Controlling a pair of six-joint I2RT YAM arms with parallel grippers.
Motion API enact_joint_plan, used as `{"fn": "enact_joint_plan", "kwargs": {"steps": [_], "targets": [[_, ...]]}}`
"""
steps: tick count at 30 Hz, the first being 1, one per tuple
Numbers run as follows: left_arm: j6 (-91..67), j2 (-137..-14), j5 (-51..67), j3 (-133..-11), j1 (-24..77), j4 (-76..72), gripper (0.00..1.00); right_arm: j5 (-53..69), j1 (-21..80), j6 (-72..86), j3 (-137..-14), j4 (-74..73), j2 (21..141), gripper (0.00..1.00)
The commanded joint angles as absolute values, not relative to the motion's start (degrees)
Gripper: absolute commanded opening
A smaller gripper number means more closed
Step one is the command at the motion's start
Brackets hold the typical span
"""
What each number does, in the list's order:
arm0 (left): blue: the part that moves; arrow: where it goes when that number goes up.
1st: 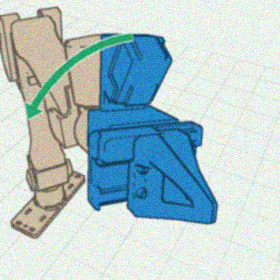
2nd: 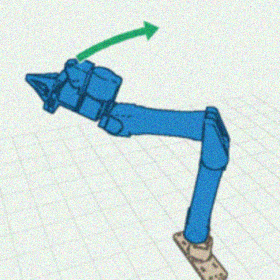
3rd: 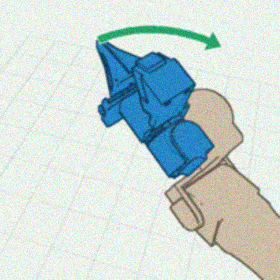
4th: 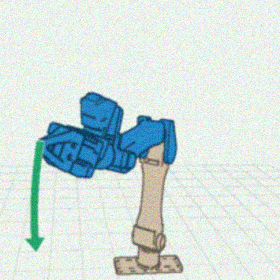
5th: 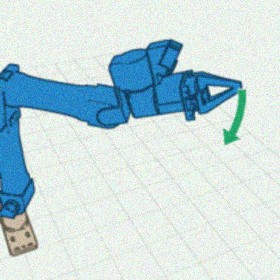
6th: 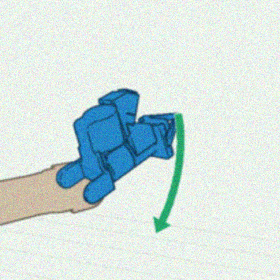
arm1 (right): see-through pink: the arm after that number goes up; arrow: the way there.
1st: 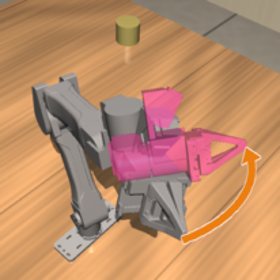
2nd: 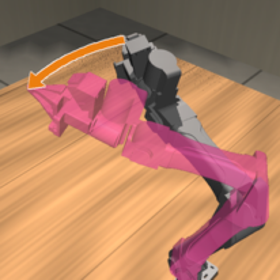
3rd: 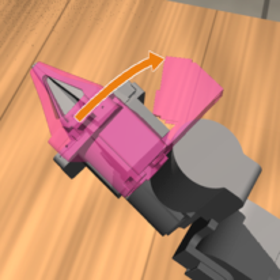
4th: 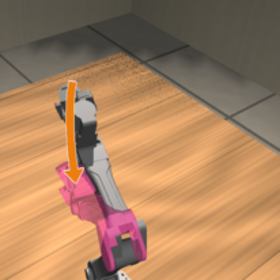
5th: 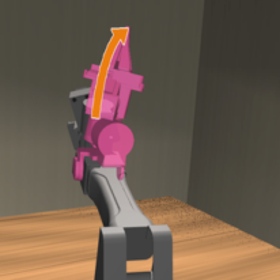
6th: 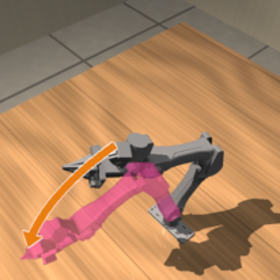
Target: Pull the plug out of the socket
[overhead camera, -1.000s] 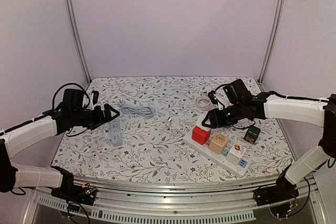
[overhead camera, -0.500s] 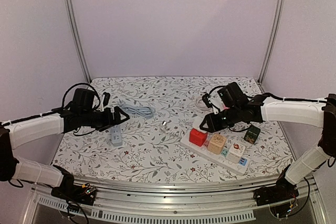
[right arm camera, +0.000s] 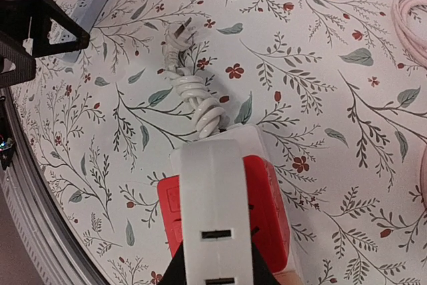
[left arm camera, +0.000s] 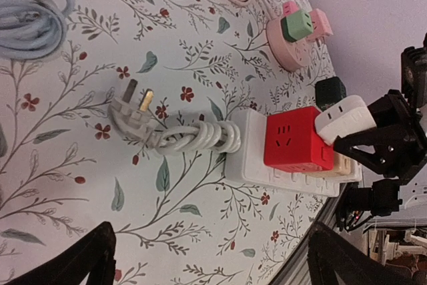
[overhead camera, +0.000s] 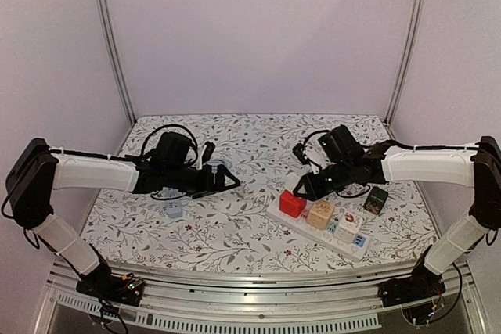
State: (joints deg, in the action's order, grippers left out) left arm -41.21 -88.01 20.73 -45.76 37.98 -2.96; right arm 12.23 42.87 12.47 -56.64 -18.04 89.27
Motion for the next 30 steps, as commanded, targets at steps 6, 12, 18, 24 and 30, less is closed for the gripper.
{"fn": "enact_joint_plan", "kwargs": {"steps": [6, 12, 18, 24, 30], "targets": [[-47.9, -100.2, 27.3, -53.1, 44.4, -15.6, 0.94, 7.6, 48.1, 13.7, -55.4, -14.5, 90.3, 0.01], [-49.7, -103.5, 28.2, -54.0, 45.1, -18.5, 0.84, 1.8, 50.4, 17.5, -53.1, -10.2, 88.1, 0.00], [-51.1, -105.9, 29.2, -55.1, 46.5, -20.7, 0.72, 0.3, 51.0, 19.4, -53.8, -9.7, 87.8, 0.00], [-51.8, -108.3, 29.9, -55.8, 47.1, -22.4, 0.61, 0.3, 51.4, 19.5, -54.6, -9.7, 88.4, 0.00], [-52.0, -110.5, 30.1, -57.1, 47.6, -23.4, 0.55, 0.7, 51.9, 19.9, -55.1, -9.6, 89.1, 0.00]]}}
